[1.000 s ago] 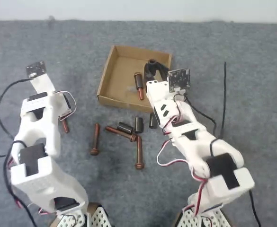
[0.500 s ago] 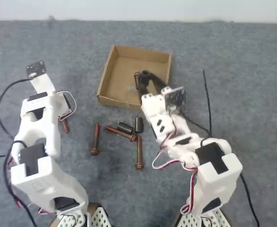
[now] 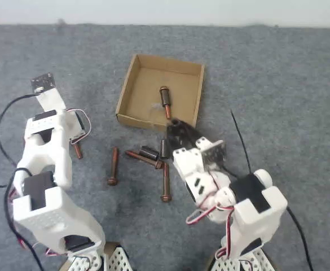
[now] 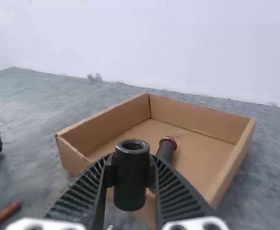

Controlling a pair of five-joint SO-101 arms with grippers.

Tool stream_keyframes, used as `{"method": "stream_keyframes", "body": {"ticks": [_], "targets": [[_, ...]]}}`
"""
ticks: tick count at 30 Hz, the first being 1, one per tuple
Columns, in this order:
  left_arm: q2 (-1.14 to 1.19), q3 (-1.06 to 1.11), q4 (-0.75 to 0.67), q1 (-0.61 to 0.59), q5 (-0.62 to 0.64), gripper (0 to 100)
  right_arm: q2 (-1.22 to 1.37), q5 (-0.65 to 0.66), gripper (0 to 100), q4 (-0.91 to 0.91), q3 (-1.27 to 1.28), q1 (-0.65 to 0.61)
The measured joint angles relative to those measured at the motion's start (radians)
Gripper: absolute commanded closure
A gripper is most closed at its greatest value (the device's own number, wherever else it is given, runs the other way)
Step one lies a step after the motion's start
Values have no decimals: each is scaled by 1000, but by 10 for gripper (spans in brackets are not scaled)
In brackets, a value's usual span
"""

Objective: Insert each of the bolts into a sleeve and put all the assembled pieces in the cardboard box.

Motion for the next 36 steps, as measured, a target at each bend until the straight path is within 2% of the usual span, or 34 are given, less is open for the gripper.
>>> {"method": "stream_keyframes", "body": {"ticks": [7, 10, 20, 28, 36], "targets": [[0, 0, 0, 0, 0, 990, -15, 0, 992, -130, 160, 2], [0, 0, 0, 0, 0, 990, -17, 0, 992, -155, 169, 46], [0, 0, 0, 0, 0, 990, -5, 0, 992, -221, 143, 68], [0, 0, 0, 0, 0, 988, 218, 0, 992, -242, 32, 69], [0, 0, 0, 0, 0, 987, 227, 0, 992, -245, 26, 68]]}}
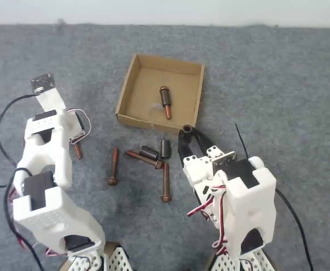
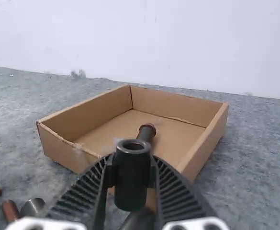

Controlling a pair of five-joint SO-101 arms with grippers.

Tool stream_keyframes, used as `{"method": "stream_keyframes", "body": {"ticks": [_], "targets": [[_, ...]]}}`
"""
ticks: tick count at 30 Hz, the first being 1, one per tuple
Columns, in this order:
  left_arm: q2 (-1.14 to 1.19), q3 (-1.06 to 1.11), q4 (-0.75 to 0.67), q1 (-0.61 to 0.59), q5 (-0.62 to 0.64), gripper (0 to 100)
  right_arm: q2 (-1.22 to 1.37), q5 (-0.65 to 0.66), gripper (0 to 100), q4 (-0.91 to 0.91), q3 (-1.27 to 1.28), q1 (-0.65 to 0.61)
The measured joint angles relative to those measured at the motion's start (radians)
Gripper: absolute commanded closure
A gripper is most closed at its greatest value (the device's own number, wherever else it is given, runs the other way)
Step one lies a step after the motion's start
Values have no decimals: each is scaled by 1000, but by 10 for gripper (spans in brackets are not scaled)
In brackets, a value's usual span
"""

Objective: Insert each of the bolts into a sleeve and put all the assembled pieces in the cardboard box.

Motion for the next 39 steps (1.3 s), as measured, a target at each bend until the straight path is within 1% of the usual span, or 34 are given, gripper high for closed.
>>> {"method": "stream_keyframes", "body": {"ticks": [6, 9, 16, 19, 22, 26, 32, 39], "targets": [[0, 0, -15, 0, 60, 946, 2, 0, 992, 0, 0, 0], [0, 8, -17, 0, 63, 995, 2, 0, 992, 0, 0, 0], [0, 14, -18, 0, 68, 991, 2, 0, 992, 0, 0, 0], [0, 15, -18, 0, 43, 991, 2, 0, 992, 0, 0, 0], [-9, 15, -18, 3, 44, 991, 2, 0, 992, 0, 0, 0], [-89, 15, -18, 54, 44, 991, 2, 0, 992, 0, 0, 0], [-295, 15, -18, 144, 51, 990, 2, 0, 992, 0, 0, 0], [-462, 15, -18, 278, 51, 989, 2, 0, 992, 0, 0, 0]]}}
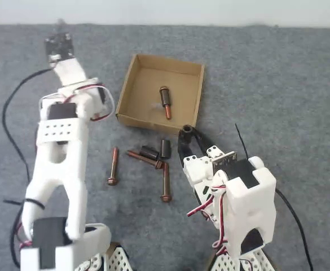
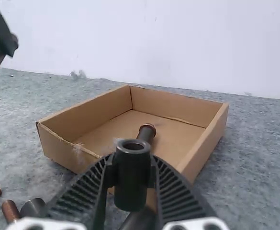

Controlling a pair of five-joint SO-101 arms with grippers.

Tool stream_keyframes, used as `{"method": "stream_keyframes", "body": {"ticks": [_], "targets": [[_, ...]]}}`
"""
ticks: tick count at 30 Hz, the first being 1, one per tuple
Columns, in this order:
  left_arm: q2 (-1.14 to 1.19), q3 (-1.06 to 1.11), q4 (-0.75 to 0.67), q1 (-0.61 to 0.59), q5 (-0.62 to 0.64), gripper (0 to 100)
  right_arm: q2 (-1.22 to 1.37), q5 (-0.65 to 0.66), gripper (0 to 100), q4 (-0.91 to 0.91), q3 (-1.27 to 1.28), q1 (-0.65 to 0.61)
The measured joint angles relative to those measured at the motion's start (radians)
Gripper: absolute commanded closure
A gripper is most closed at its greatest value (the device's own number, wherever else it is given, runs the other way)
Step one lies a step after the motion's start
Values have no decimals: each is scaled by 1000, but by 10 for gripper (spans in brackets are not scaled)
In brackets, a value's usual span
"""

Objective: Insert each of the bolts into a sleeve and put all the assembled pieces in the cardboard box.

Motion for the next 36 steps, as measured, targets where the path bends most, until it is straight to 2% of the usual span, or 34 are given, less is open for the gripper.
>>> {"method": "stream_keyframes", "body": {"ticks": [4, 9, 12, 21, 26, 30, 36], "targets": [[-43, 2, -5, 74, 0, 989, 0, 0, 992, 0, 0, 0], [-100, 80, -115, 161, 0, 989, 0, 0, 992, 0, 0, 0], [-138, 192, -242, 219, 0, 989, 0, 0, 992, 0, 0, 0], [-281, 566, -744, 333, 0, 989, 0, 0, 992, 0, 0, 0], [-351, 720, -948, 430, 0, 989, 0, 0, 992, 0, 2, -2], [-417, 784, -1017, 489, 0, 989, 0, 0, 992, 0, 2, -2], [-542, 911, -1091, 502, 0, 989, 0, 0, 992, 0, 2, -2]]}}
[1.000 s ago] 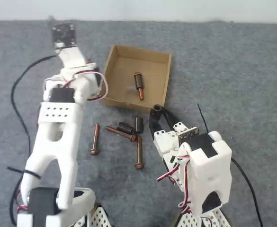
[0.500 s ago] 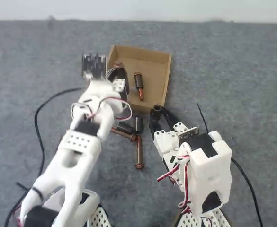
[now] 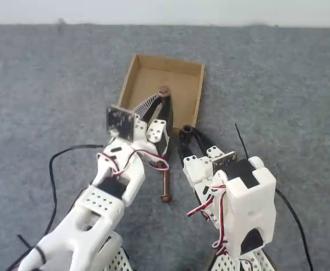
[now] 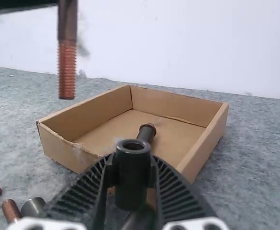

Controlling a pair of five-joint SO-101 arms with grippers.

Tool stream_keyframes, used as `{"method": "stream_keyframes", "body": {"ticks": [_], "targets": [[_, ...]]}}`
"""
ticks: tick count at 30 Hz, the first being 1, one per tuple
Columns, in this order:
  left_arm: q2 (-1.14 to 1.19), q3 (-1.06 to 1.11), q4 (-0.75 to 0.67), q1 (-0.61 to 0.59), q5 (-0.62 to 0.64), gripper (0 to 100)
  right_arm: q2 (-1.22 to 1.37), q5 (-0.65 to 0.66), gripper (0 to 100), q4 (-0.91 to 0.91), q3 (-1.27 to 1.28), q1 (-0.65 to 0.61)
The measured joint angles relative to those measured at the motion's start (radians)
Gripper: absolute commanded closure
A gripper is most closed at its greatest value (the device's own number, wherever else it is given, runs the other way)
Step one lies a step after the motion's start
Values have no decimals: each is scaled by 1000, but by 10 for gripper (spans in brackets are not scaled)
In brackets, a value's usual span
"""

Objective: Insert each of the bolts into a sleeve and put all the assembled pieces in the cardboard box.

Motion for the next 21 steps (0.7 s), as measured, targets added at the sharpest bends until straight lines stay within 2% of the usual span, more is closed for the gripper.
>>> {"method": "stream_keyframes", "body": {"ticks": [8, 13, 21], "targets": [[-106, 38, -31, 37, 97, 989, 0, 0, 992, 0, 0, 0], [-114, 60, -31, 54, 110, 989, 0, 0, 992, 0, 0, 0], [-114, 60, 17, 152, 110, 989, 0, 0, 992, 0, 0, 0]]}}
